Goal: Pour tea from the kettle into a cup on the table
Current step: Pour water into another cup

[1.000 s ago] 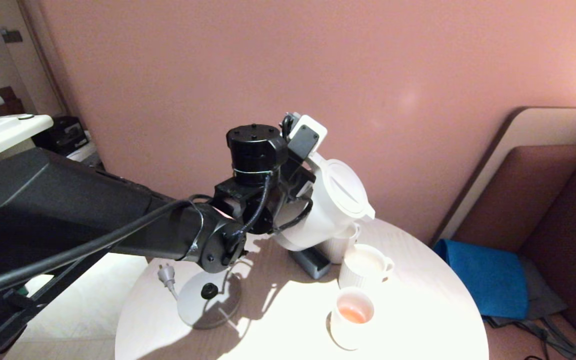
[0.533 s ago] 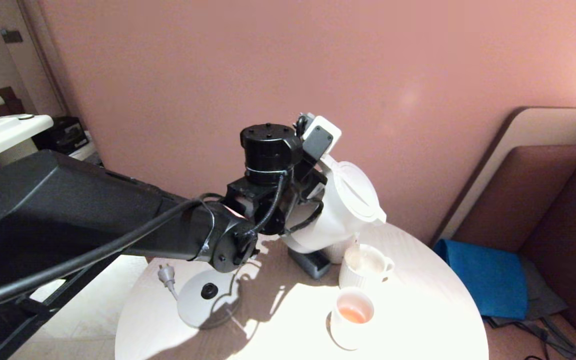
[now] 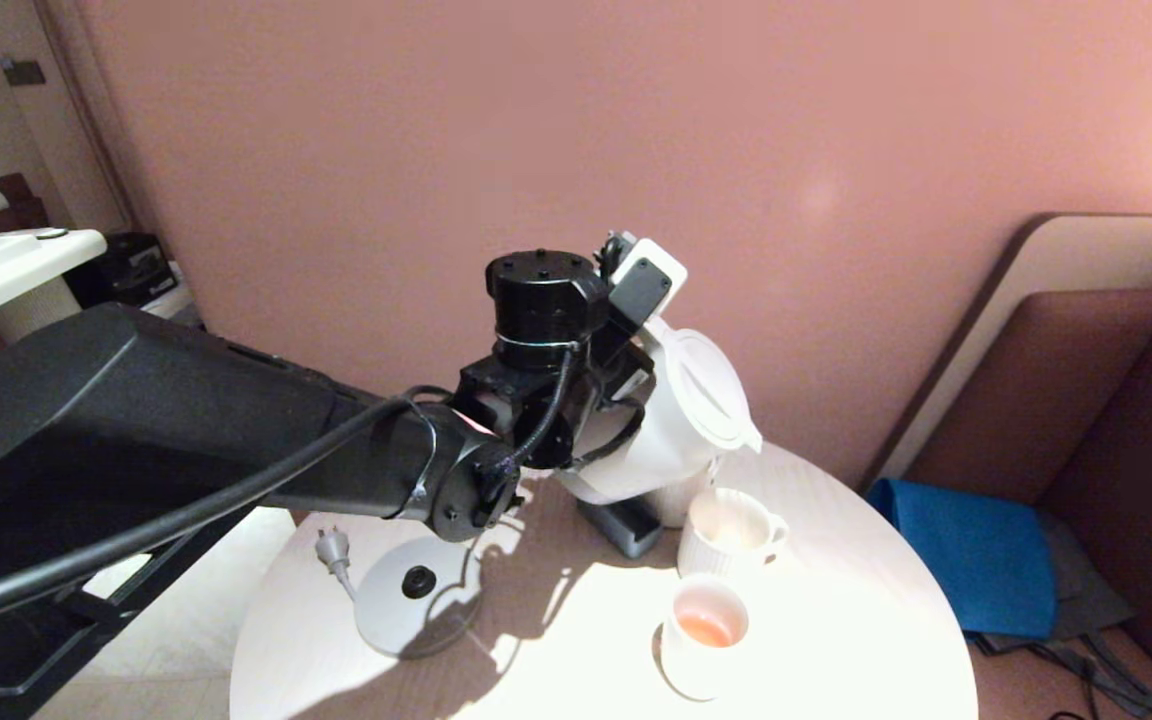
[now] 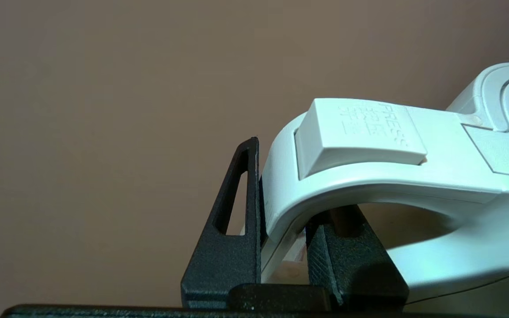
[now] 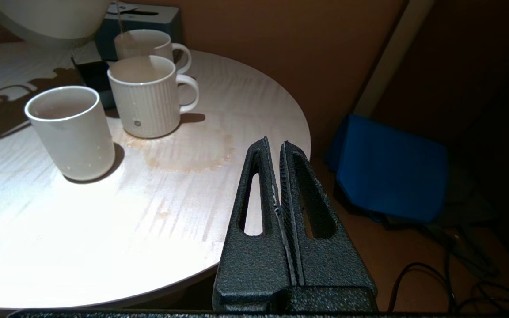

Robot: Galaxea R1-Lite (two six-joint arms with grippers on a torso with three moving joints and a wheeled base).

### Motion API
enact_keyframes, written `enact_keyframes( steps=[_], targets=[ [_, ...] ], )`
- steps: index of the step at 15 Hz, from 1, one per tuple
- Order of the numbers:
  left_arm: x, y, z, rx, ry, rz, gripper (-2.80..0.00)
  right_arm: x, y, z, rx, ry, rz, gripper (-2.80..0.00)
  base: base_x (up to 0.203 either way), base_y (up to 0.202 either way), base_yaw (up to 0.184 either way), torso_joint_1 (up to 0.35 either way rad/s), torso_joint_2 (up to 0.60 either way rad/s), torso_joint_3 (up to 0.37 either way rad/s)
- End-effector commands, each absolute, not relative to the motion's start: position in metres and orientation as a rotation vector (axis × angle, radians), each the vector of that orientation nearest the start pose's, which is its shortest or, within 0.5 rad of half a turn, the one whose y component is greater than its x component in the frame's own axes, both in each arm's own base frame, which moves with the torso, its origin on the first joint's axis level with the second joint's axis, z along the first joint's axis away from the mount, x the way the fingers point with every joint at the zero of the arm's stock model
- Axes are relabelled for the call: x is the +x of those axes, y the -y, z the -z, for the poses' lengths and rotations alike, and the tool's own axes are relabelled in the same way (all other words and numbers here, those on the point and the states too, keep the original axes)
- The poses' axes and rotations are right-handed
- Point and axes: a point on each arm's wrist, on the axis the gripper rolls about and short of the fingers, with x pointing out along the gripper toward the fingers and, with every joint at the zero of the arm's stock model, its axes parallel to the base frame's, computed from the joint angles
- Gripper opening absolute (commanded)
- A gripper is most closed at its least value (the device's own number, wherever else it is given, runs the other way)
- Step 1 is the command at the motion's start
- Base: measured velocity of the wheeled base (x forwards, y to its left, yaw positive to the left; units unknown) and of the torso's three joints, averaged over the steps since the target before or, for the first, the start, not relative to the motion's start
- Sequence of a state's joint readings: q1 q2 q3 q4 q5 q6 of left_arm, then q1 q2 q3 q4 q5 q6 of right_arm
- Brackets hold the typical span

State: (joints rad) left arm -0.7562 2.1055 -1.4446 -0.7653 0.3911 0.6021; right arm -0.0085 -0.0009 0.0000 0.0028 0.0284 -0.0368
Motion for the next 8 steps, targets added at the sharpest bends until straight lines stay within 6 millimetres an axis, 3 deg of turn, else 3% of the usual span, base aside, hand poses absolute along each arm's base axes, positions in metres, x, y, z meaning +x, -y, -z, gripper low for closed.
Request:
enact_keyframes(
  steps=[1,8],
  targets=[
    [0.3245,0.2943,-0.2229,0.544,0.195,0.324,-2.80,-0.0228,-0.0008,-0.0752,-0.037,-0.003,-0.022,-2.80,0.000,0.000,0.000,0.000,0.00,0.000],
    [0.3270,0.2920,-0.2248,0.557,0.200,0.312,-2.80,-0.0228,-0.0008,-0.0752,-0.037,-0.003,-0.022,-2.80,0.000,0.000,0.000,0.000,0.00,0.000]
  ],
)
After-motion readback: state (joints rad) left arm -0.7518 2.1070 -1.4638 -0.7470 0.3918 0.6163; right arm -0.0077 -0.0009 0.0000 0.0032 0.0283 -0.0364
